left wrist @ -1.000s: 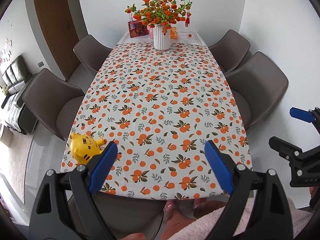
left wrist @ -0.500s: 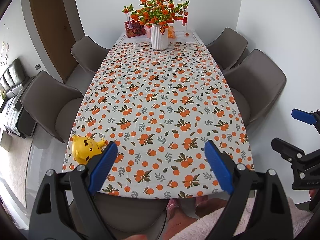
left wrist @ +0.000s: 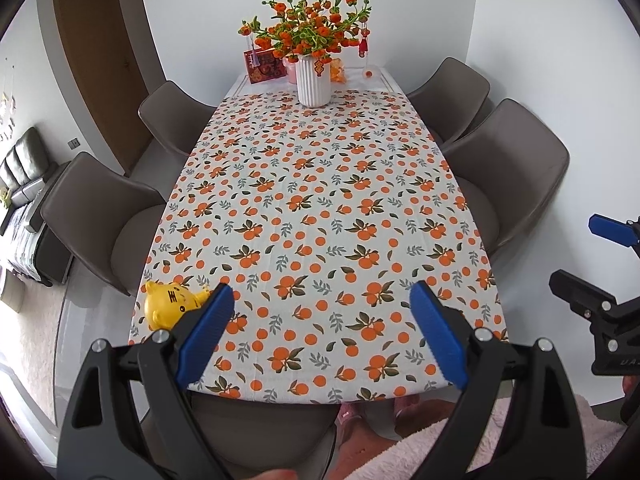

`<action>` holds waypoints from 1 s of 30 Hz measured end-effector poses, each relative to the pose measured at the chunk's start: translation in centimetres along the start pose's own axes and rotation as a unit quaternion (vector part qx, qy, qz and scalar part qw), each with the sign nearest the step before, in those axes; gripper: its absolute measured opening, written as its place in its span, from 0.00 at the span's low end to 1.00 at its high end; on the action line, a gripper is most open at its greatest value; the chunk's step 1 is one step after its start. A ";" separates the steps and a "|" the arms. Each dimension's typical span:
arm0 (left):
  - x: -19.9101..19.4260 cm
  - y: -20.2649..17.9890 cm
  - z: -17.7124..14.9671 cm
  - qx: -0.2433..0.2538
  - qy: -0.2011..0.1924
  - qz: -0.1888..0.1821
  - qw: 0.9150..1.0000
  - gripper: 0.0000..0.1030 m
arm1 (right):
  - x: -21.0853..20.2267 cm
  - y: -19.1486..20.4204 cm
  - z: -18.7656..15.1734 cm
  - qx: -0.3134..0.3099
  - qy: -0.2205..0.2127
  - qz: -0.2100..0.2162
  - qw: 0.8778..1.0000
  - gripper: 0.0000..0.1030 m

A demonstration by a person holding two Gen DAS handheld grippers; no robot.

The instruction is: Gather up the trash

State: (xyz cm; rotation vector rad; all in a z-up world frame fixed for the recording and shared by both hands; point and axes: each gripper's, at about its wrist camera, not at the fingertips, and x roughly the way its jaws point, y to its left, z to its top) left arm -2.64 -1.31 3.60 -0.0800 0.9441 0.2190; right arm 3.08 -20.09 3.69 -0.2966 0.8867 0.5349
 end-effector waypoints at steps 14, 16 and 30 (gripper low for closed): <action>-0.4 0.2 0.3 0.003 -0.010 -0.001 1.000 0.87 | -1.0 -0.3 0.7 0.009 -0.013 -0.001 1.000 0.93; -0.5 0.2 0.3 0.003 -0.010 -0.002 1.000 0.87 | -1.0 -0.3 0.7 0.009 -0.014 0.000 1.000 0.93; -0.7 -0.5 0.2 0.013 -0.011 -0.003 1.000 0.87 | -1.1 -0.2 0.6 0.014 -0.016 0.000 1.000 0.93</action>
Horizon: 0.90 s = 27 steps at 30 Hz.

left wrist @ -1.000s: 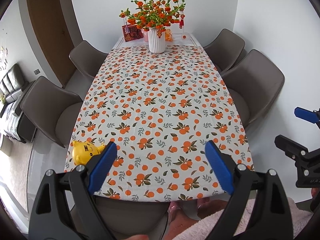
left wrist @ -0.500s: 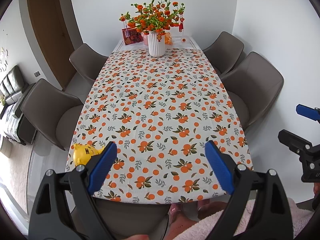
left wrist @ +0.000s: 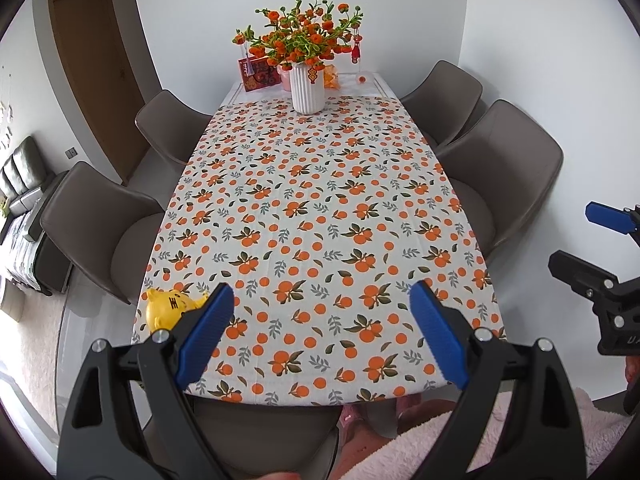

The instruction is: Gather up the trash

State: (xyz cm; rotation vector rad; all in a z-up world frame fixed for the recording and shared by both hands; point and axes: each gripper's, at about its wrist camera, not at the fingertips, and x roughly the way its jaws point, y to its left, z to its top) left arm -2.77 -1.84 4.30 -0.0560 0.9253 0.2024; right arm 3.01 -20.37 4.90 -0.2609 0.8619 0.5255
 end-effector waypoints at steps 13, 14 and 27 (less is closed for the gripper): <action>0.0 0.2 0.0 0.002 -0.001 0.000 1.000 0.87 | -0.1 0.0 -0.1 0.006 -0.003 -0.003 1.000 0.93; 0.0 0.2 0.0 0.001 -0.001 -0.001 1.000 0.87 | -0.1 0.0 -0.1 0.006 -0.003 -0.003 1.000 0.93; -0.5 0.5 -0.2 -0.003 -0.004 -0.004 1.000 0.87 | -0.1 0.1 0.0 0.007 -0.003 -0.004 1.000 0.93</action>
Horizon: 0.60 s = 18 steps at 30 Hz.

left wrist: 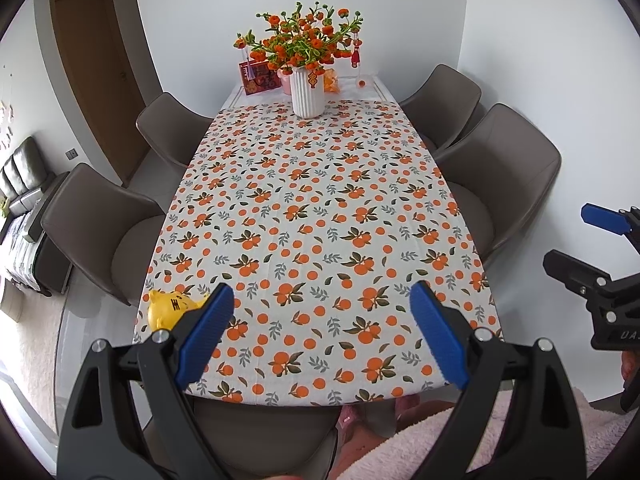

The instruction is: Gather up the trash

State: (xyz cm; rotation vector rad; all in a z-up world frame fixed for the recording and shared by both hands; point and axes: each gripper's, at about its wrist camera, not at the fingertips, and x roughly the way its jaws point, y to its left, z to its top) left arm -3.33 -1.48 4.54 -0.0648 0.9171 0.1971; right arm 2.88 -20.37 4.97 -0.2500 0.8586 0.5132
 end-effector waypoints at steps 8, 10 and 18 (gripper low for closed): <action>-0.6 -0.3 0.7 0.004 -0.002 -0.008 1.000 0.87 | 0.0 0.0 0.1 -0.002 0.000 0.002 1.000 0.93; -0.6 -0.2 0.8 0.001 -0.001 -0.012 1.000 0.87 | 0.0 0.1 0.1 0.000 0.000 0.001 1.000 0.93; -0.4 0.2 0.9 -0.009 0.005 -0.013 1.000 0.90 | 0.2 -0.4 0.5 -0.007 -0.001 0.005 1.000 0.93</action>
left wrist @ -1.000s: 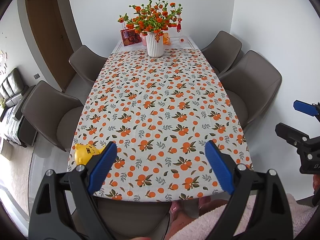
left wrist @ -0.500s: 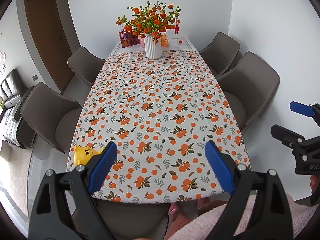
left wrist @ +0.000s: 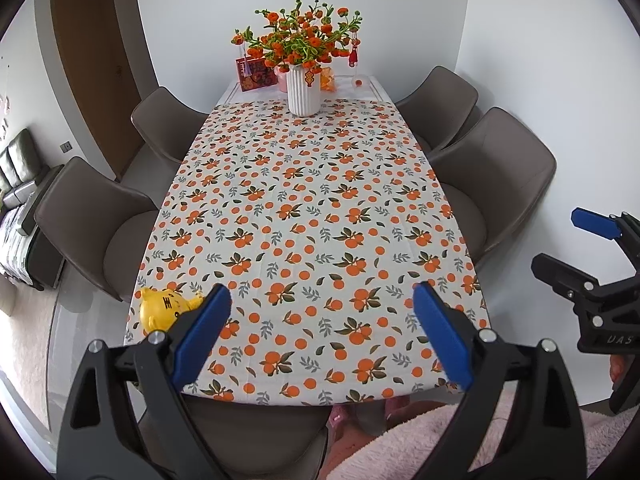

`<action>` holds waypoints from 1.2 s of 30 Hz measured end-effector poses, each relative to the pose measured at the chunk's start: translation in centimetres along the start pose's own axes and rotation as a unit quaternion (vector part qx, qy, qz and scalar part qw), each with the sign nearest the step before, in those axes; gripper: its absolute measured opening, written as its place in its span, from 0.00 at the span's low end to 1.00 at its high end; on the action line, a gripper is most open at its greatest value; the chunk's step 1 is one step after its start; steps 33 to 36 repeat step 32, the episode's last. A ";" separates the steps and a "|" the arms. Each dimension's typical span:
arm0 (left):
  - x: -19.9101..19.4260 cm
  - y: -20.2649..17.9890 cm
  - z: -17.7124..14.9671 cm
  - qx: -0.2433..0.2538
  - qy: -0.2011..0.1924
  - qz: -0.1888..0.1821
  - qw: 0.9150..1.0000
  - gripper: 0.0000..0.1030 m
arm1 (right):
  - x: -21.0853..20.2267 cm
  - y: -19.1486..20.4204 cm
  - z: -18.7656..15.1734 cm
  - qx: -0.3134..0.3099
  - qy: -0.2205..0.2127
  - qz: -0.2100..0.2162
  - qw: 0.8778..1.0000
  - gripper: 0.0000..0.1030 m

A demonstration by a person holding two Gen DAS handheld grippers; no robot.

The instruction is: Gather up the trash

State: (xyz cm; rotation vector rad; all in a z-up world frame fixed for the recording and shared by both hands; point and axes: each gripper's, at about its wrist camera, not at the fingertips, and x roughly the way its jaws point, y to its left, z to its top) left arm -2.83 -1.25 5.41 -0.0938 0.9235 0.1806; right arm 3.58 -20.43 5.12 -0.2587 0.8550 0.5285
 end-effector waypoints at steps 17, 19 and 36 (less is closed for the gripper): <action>-0.4 -0.7 -0.2 0.011 -0.008 -0.029 0.999 0.90 | 0.2 -0.1 0.1 -0.015 -0.008 -0.006 1.000 0.93; -0.4 -0.7 -0.2 0.010 -0.007 -0.030 0.999 0.90 | 0.2 -0.1 0.1 -0.015 -0.009 -0.006 1.000 0.93; -0.1 -0.3 -0.1 0.011 -0.008 -0.006 1.000 0.90 | 0.3 -0.2 0.1 -0.011 -0.009 -0.007 1.000 0.93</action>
